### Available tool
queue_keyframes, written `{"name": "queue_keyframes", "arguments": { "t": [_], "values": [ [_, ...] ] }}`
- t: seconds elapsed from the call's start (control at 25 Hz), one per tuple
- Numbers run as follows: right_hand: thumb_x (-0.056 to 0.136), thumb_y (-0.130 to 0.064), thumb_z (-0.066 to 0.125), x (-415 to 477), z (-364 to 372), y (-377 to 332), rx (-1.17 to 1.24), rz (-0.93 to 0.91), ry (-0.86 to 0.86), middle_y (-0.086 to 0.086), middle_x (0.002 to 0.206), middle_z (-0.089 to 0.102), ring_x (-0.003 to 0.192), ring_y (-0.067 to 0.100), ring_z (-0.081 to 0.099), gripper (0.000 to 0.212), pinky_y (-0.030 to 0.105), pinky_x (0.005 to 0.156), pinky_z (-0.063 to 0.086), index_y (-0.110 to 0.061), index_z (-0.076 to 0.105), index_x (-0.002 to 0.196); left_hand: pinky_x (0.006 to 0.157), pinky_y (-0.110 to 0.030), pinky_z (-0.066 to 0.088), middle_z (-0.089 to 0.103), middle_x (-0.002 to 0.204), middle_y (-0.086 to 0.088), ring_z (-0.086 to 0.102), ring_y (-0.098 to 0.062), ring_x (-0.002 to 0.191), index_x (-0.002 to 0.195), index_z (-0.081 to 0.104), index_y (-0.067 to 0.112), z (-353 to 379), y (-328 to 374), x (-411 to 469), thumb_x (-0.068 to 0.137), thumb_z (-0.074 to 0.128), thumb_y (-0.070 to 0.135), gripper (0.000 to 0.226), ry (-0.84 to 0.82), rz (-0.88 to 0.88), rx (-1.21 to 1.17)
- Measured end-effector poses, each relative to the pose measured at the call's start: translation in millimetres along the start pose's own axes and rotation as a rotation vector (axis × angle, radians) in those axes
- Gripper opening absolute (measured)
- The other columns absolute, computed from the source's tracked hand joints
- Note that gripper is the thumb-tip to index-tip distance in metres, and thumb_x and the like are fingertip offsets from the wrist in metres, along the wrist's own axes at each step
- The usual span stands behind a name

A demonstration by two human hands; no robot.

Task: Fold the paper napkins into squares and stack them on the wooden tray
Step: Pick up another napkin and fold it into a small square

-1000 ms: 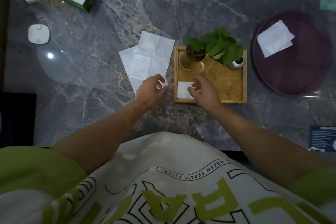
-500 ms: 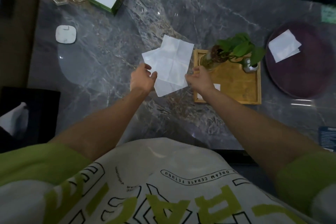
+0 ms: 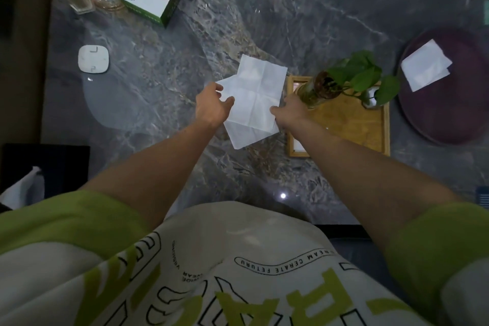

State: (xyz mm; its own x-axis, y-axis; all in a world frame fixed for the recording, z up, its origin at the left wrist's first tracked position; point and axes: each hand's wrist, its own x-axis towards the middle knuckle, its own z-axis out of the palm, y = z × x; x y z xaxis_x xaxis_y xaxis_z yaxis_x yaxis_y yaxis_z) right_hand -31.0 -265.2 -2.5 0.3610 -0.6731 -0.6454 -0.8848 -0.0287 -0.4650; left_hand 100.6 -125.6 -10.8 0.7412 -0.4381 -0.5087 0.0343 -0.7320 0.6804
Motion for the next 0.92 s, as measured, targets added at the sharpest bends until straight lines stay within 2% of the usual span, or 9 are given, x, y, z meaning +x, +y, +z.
{"name": "queue_keyframes", "arguments": {
  "t": [0.08, 0.24, 0.36, 0.56, 0.68, 0.8, 0.92],
  "values": [
    [0.09, -0.02, 0.059, 6.5, -0.2, -5.5, -0.054, 0.012, 0.038, 0.015, 0.124, 0.059, 0.112, 0.034, 0.058, 0.036, 0.034, 0.076, 0.047, -0.004, 0.053, 0.122, 0.091, -0.042, 0.053, 0.06, 0.125, -0.015, 0.061, -0.028, 0.11, 0.128, 0.053, 0.006, 2.8, 6.9, 8.8, 0.087, 0.071, 0.027, 0.05, -0.026, -0.029, 0.0],
    [0.092, -0.018, 0.058, 16.6, 4.3, -15.6, -0.164, 0.026, 0.1, 0.014, 0.127, 0.06, 0.112, 0.034, 0.059, 0.034, 0.035, 0.082, 0.051, -0.007, 0.055, 0.124, 0.091, -0.037, 0.053, 0.059, 0.129, -0.014, 0.061, -0.026, 0.111, 0.13, 0.053, 0.007, 12.8, 21.7, 24.2, 0.085, 0.073, 0.025, 0.052, -0.052, -0.083, -0.009],
    [0.092, -0.016, 0.059, 20.0, 7.9, -20.8, -0.24, 0.011, 0.096, 0.015, 0.124, 0.06, 0.11, 0.035, 0.06, 0.032, 0.035, 0.079, 0.05, -0.006, 0.055, 0.122, 0.091, -0.034, 0.051, 0.059, 0.127, -0.015, 0.06, -0.026, 0.111, 0.131, 0.052, 0.009, 19.2, 27.3, 30.2, 0.085, 0.073, 0.024, 0.052, -0.067, -0.081, 0.032],
    [0.092, -0.015, 0.059, 24.9, 15.0, -22.6, -0.204, 0.037, 0.106, 0.015, 0.127, 0.058, 0.112, 0.034, 0.059, 0.039, 0.038, 0.087, 0.053, -0.006, 0.049, 0.129, 0.096, -0.034, 0.046, 0.06, 0.125, -0.014, 0.058, -0.026, 0.114, 0.127, 0.054, 0.01, 22.4, 25.8, 37.9, 0.086, 0.071, 0.021, 0.047, -0.043, -0.092, 0.061],
    [0.092, -0.015, 0.06, 29.0, 14.7, -23.5, -0.085, 0.09, 0.124, 0.012, 0.131, 0.055, 0.116, 0.033, 0.057, 0.044, 0.041, 0.092, 0.052, -0.009, 0.045, 0.133, 0.094, -0.035, 0.047, 0.063, 0.122, -0.01, 0.06, -0.025, 0.112, 0.121, 0.058, 0.012, 23.9, 25.2, 41.8, 0.085, 0.073, 0.022, 0.041, -0.051, -0.114, 0.045],
    [0.092, -0.015, 0.06, 31.1, 13.0, -25.4, -0.082, 0.113, 0.124, 0.011, 0.128, 0.057, 0.113, 0.031, 0.058, 0.042, 0.042, 0.091, 0.053, -0.01, 0.045, 0.131, 0.085, -0.032, 0.045, 0.066, 0.119, -0.009, 0.06, -0.025, 0.109, 0.116, 0.062, 0.009, 25.3, 25.1, 43.5, 0.084, 0.073, 0.024, 0.037, -0.051, -0.132, 0.053],
    [0.089, -0.013, 0.06, 31.3, 12.5, -25.3, -0.109, 0.107, 0.117, 0.009, 0.119, 0.059, 0.104, 0.03, 0.06, 0.039, 0.04, 0.08, 0.054, -0.01, 0.047, 0.126, 0.075, -0.032, 0.045, 0.069, 0.105, -0.012, 0.065, -0.029, 0.1, 0.09, 0.066, 0.009, 25.7, 25.7, 45.1, 0.084, 0.073, 0.027, 0.021, -0.08, -0.165, 0.089]
  ]
}}
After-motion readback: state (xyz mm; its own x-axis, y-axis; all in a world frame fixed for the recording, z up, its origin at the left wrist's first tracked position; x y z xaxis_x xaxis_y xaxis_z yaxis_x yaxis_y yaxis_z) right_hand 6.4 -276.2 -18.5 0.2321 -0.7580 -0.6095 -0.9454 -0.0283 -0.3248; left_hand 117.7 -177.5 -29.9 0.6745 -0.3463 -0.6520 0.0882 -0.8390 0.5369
